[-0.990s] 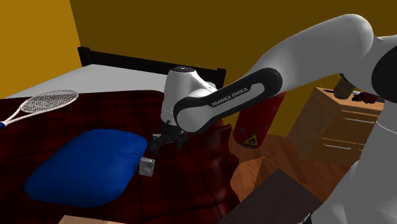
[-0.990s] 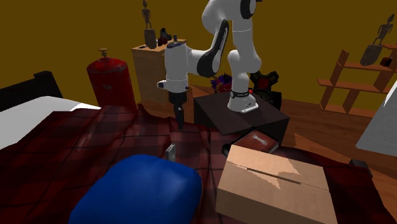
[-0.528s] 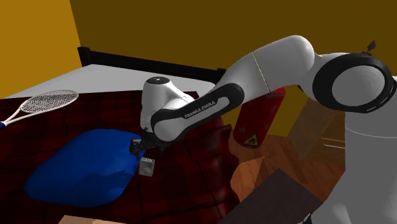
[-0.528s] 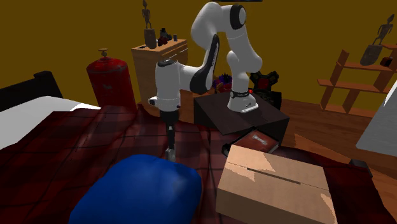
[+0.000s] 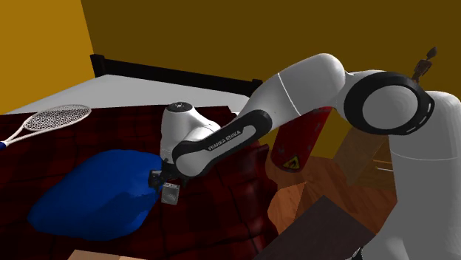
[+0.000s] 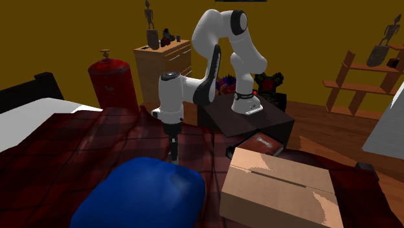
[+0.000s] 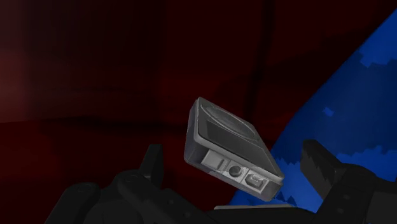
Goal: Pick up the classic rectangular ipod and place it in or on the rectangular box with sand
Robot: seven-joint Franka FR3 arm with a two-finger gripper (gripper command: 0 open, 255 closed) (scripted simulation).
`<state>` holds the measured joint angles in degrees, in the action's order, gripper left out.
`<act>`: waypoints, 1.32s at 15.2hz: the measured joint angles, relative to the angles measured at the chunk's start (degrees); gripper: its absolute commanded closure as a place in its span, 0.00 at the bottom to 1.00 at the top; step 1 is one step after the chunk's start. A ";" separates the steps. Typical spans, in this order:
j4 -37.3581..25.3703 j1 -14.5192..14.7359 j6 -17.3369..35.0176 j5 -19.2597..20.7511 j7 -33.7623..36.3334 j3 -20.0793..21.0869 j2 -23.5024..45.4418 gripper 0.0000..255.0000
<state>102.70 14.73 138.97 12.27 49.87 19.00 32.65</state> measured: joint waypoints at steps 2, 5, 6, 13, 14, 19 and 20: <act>-0.10 0.11 0.28 0.14 0.10 -0.11 0.37 0.00; -0.12 0.12 0.37 0.17 0.10 -0.14 0.46 0.00; -0.12 0.12 0.38 0.17 0.10 -0.14 0.47 0.00; -0.12 0.12 0.38 0.17 0.10 -0.14 0.47 1.00; -0.13 0.12 0.38 0.17 0.10 -0.14 0.47 1.00; -0.10 -0.01 -0.28 -0.09 -0.02 0.08 -0.22 1.00; -0.21 -0.09 -0.72 -0.24 -0.11 0.19 -0.55 1.00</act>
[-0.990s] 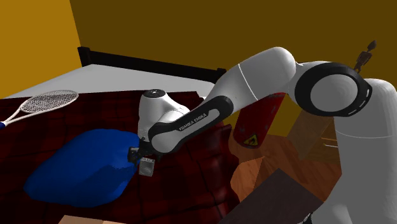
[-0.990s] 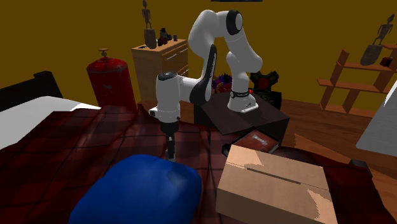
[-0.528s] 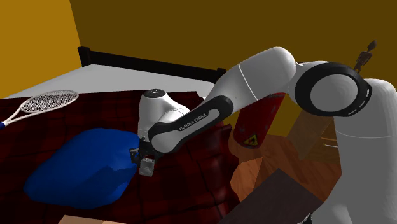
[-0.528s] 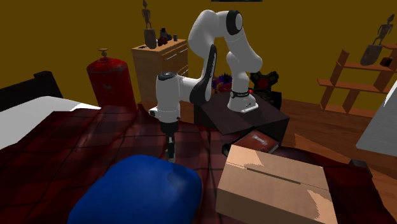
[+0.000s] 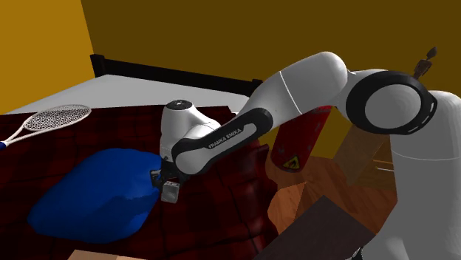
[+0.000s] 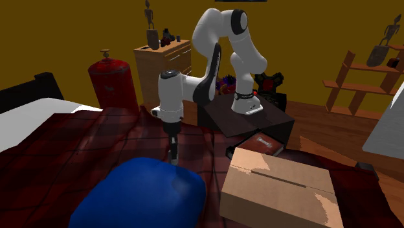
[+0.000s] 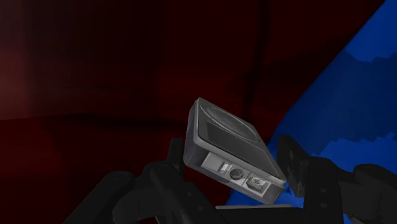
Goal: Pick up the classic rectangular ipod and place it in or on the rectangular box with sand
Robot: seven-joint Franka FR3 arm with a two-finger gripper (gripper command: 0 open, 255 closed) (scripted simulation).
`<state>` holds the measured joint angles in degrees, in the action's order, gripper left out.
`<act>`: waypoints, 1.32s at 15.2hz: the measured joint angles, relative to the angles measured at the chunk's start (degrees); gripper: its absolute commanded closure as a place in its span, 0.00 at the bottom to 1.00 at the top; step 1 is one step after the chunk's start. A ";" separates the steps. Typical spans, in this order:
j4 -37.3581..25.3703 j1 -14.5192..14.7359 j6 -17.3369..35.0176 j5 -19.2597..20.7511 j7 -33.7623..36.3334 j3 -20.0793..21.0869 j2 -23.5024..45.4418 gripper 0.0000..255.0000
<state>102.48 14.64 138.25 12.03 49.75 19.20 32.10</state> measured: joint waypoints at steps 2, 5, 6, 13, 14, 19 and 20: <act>-0.35 -0.22 -1.18 -0.39 -0.28 0.28 -0.84 1.00; -0.52 -0.52 -2.67 -0.96 -0.58 0.69 -2.21 1.00; -0.65 -0.57 -3.29 -1.17 -0.64 0.84 -2.70 1.00; -2.06 -1.12 -7.31 -2.45 -1.39 1.66 -5.46 1.00; -2.25 -1.17 -7.91 -2.64 -1.44 1.78 -5.89 1.00; -3.28 -1.70 -11.07 -3.67 -2.15 2.31 -8.13 1.00; -3.85 -1.66 -11.74 -3.75 -2.17 2.37 -8.26 1.00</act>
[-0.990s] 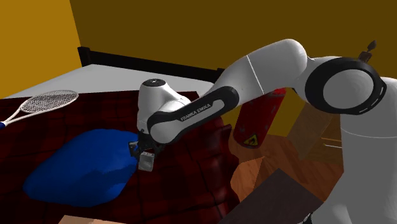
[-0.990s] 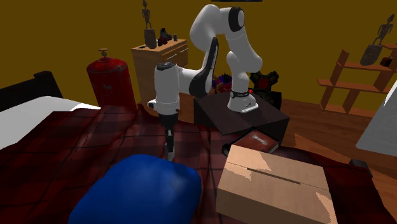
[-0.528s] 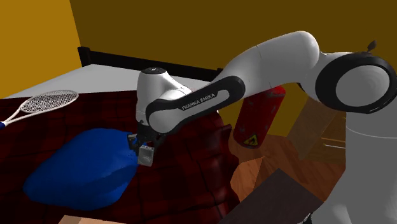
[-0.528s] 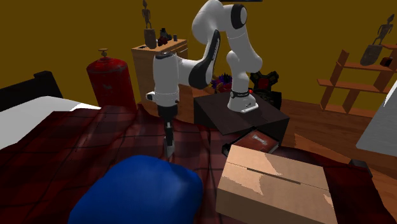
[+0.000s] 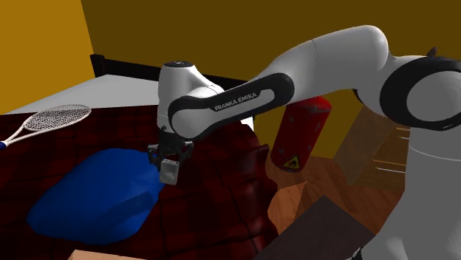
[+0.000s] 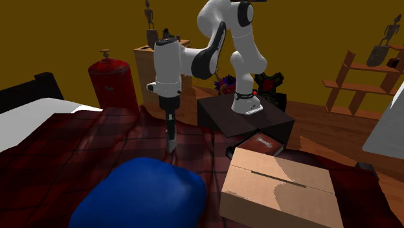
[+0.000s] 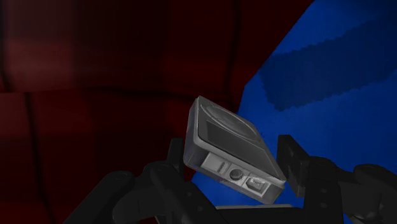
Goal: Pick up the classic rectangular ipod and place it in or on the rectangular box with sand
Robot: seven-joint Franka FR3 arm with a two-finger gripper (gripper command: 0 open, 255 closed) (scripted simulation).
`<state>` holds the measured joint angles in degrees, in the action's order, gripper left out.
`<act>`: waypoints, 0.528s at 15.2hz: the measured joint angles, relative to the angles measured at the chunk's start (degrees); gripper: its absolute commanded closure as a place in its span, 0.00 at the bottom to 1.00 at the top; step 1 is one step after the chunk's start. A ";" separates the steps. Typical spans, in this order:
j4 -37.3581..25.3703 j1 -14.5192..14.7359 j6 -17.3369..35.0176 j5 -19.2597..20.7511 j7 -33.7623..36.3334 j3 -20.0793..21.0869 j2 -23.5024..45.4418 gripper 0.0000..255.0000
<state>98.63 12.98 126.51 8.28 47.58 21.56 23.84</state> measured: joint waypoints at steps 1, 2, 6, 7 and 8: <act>1.33 -0.18 0.09 -0.41 0.05 0.26 -1.29 1.00; 3.49 -0.24 0.77 -0.82 0.38 0.59 -2.87 1.00; 12.35 -0.28 3.07 -3.15 1.52 2.23 -9.87 1.00; 15.29 -0.52 3.97 -4.06 1.38 2.61 -12.07 1.00; 18.83 -0.48 5.00 -5.22 1.64 3.21 -14.81 1.00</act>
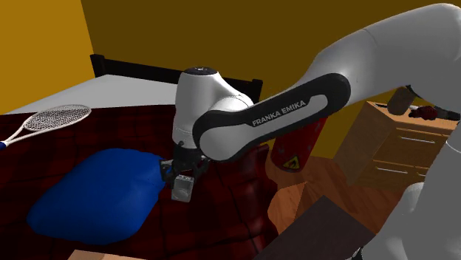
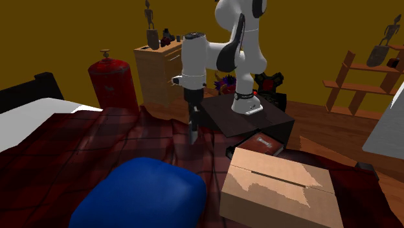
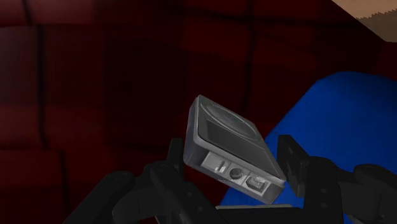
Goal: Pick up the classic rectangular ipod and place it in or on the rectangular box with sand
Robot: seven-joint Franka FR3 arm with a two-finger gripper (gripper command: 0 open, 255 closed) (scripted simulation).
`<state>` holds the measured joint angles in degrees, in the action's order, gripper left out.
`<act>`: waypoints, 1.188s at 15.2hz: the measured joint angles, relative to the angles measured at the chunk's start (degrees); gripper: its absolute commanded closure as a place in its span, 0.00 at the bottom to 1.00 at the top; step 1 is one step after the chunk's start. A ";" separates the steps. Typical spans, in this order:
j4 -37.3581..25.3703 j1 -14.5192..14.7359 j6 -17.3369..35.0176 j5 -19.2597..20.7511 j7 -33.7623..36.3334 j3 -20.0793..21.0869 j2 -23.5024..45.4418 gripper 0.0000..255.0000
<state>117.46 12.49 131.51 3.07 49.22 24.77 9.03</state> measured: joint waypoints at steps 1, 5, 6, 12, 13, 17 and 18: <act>2.17 0.11 0.42 -0.90 0.12 0.44 -1.95 1.00; 9.85 1.08 1.57 -4.71 0.58 2.04 -9.25 1.00; 11.72 1.44 1.65 -5.85 0.56 2.39 -11.24 1.00; 22.66 5.53 1.83 -13.06 1.56 4.41 -23.20 1.00; 23.57 6.30 1.26 -13.99 1.98 4.73 -24.83 1.00; 29.44 10.43 0.08 -18.56 3.57 5.91 -32.42 1.00; 30.41 11.60 -0.79 -19.62 4.22 6.23 -34.41 1.00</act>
<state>147.86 24.09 130.72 -16.55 53.44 31.00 -25.38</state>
